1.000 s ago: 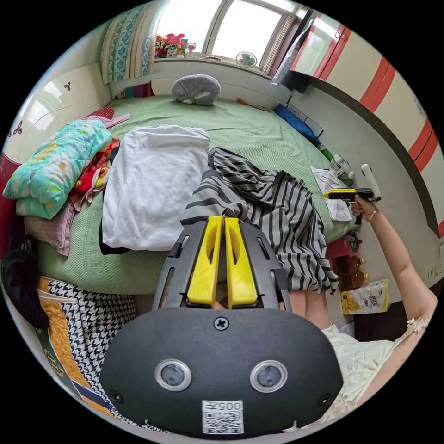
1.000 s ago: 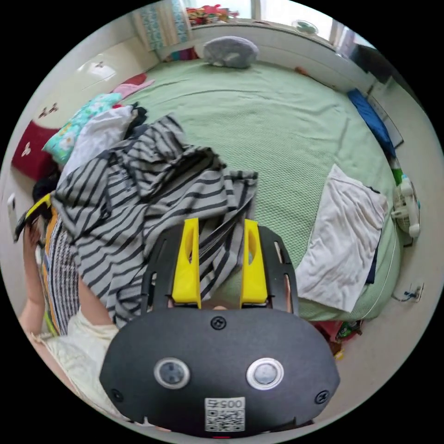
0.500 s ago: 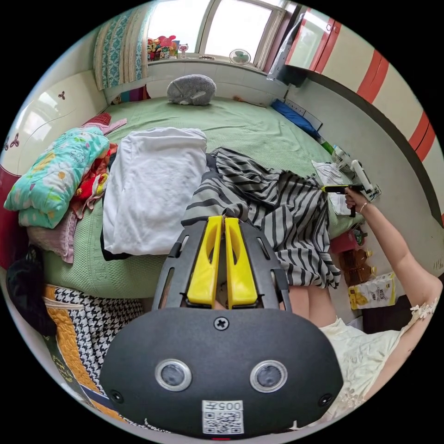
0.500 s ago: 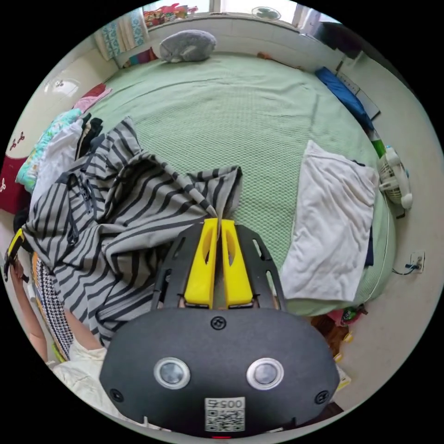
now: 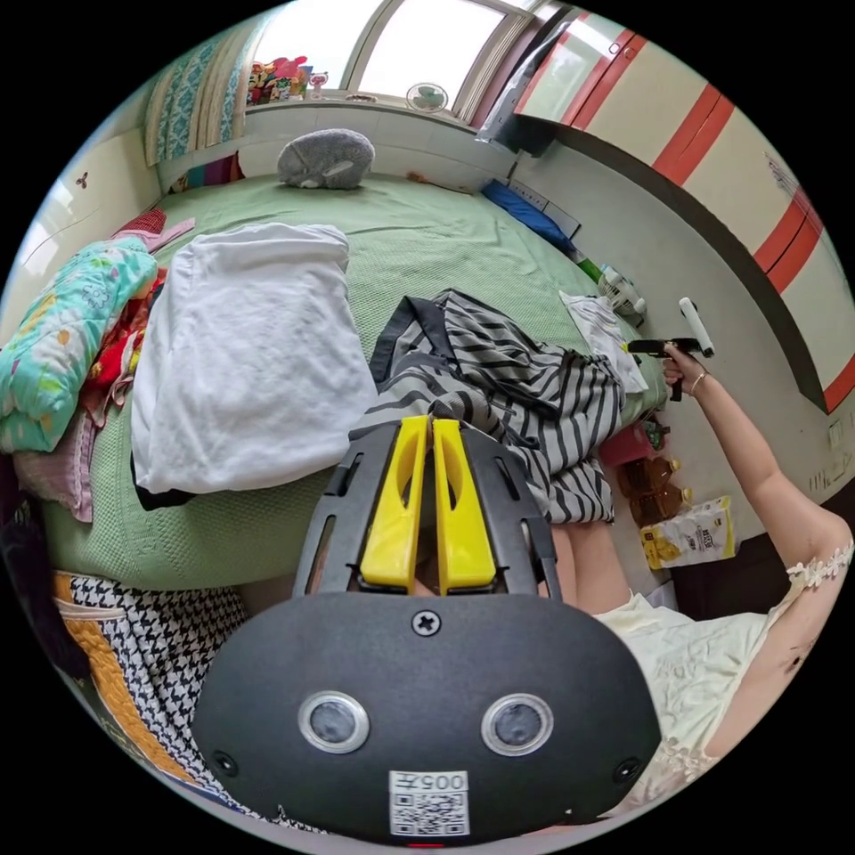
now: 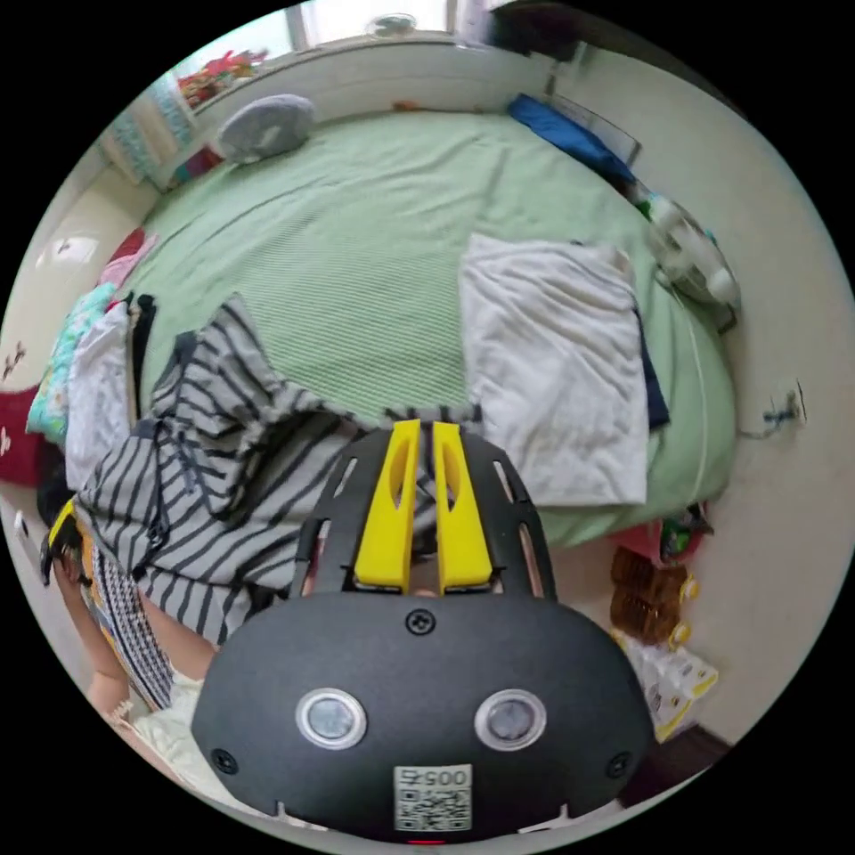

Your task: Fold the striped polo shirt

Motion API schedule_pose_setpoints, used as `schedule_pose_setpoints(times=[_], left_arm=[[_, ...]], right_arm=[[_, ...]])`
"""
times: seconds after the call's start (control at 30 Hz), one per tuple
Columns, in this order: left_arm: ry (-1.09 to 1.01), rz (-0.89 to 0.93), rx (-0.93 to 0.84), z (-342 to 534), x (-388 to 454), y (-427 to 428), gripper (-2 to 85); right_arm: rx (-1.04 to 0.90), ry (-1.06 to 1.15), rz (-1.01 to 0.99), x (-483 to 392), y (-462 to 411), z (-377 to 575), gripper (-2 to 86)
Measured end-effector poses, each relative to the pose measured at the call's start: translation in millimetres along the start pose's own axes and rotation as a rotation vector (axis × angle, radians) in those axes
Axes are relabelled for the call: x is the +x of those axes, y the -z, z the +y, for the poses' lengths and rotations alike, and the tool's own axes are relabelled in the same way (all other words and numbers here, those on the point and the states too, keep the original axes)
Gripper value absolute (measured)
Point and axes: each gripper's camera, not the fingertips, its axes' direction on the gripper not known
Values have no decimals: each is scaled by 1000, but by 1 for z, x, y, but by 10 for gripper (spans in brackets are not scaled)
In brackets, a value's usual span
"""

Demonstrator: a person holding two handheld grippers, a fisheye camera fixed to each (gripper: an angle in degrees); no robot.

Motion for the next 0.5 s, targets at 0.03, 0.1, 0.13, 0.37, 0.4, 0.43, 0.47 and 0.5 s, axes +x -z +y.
schedule_pose_setpoints(times=[0.03, 0.1, 0.13, 0.37, 0.4, 0.43, 0.47, 0.5], left_arm=[[4, 7, 1, -1, -2, 0, 6], [11, 15, 1, -2, -3, -2, 6], [13, 13, 0, -2, -3, -4, 6], [16, -19, -34, -4, -1, -13, 6], [17, -23, -42, -5, -1, -15, 6], [15, -22, -47, -6, -1, -17, 6], [13, -21, -48, -7, -1, -19, 6], [9, -19, -51, -9, -1, -21, 6]], right_arm=[[10, 106, -50, -28, -2, -11, 99], [9, 224, -69, -72, -12, -28, 118], [4, 281, -49, -100, -23, -39, 121], [-58, 452, 96, -206, -90, -85, 122], [-82, 450, 124, -214, -101, -91, 118], [-111, 440, 156, -218, -111, -95, 113], [-127, 439, 167, -220, -116, -96, 110], [-169, 444, 177, -222, -127, -96, 93]])
